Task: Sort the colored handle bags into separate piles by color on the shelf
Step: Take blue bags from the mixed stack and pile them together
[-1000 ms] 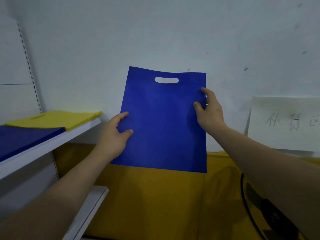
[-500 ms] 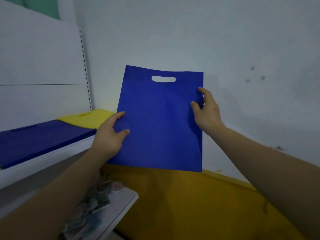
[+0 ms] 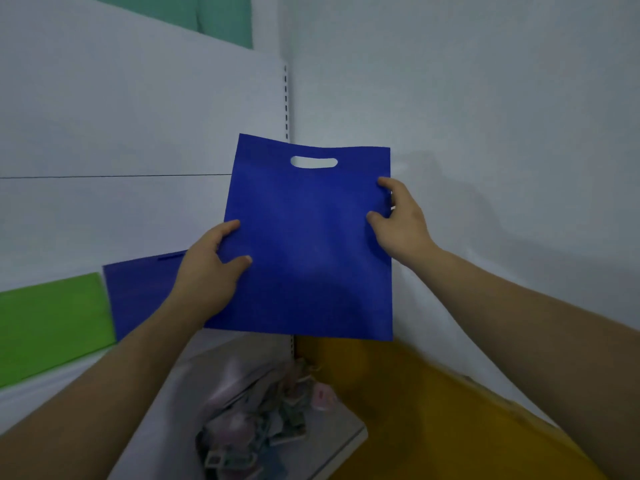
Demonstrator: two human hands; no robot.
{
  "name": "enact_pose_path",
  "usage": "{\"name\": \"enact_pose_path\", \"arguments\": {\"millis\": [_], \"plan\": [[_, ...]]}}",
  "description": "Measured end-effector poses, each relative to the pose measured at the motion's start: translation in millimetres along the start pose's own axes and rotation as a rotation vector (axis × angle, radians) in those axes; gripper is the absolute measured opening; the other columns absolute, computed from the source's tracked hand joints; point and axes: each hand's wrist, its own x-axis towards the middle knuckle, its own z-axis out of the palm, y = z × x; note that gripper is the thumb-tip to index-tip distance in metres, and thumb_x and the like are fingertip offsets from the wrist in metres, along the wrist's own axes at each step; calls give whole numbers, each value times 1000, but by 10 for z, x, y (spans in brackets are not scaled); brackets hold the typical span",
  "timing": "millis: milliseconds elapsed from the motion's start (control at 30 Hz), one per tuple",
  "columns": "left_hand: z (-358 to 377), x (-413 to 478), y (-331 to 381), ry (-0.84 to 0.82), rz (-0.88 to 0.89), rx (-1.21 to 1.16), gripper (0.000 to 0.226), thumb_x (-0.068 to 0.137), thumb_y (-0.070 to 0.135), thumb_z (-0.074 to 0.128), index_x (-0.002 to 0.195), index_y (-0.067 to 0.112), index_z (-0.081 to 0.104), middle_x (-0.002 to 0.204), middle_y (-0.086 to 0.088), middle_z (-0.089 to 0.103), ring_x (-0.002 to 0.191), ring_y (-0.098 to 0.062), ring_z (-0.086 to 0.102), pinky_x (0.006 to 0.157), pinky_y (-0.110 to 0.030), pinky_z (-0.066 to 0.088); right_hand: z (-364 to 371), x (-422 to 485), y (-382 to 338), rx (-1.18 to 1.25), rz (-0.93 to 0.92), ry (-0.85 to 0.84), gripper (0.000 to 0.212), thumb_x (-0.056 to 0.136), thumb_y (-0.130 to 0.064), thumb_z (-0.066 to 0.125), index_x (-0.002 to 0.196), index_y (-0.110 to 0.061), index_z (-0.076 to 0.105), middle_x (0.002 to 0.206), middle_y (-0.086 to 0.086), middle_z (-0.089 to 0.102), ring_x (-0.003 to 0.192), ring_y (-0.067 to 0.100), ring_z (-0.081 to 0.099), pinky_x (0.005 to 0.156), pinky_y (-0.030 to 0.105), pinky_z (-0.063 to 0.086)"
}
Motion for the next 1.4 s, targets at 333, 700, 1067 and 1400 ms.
{"name": "enact_pose_path", "arguments": {"millis": [333, 700, 1067, 1400], "plan": [[-617, 56, -341, 249, -211, 248, 55, 88, 8, 62, 139, 17, 44, 136, -1, 48, 110, -15, 49, 96, -29, 41, 1384, 613, -56, 228, -99, -326, 53, 93, -11, 52, 141, -26, 36, 134, -2, 46, 107, 13, 50, 83, 24, 46], [-844, 38, -578, 174, -529, 618, 64, 86, 11, 64, 143, 17, 38, 145, -4, 41, 124, -20, 44, 93, -25, 34, 2419, 848, 34, -101, -383, -759, 39, 94, -16, 55, 133, -15, 50, 138, 5, 47, 122, 22, 47, 96, 26, 38], [-867, -199, -549, -113, -528, 689, 75, 74, 59, 67, 139, 31, 41, 148, 10, 35, 135, -10, 33, 106, -23, 25, 2533, 836, 153, -497, -412, -952, 57, 95, -49, 45, 144, -20, 38, 148, 8, 36, 130, 29, 40, 105, 37, 37], [-815, -270, -556, -210, -444, 743, 77, 74, 56, 70, 140, 29, 41, 150, 13, 33, 135, -4, 30, 103, -16, 22, 2473, 747, 76, -599, -414, -1099, 54, 97, -50, 41, 138, -15, 47, 143, 4, 45, 127, 22, 45, 104, 32, 37]]}}
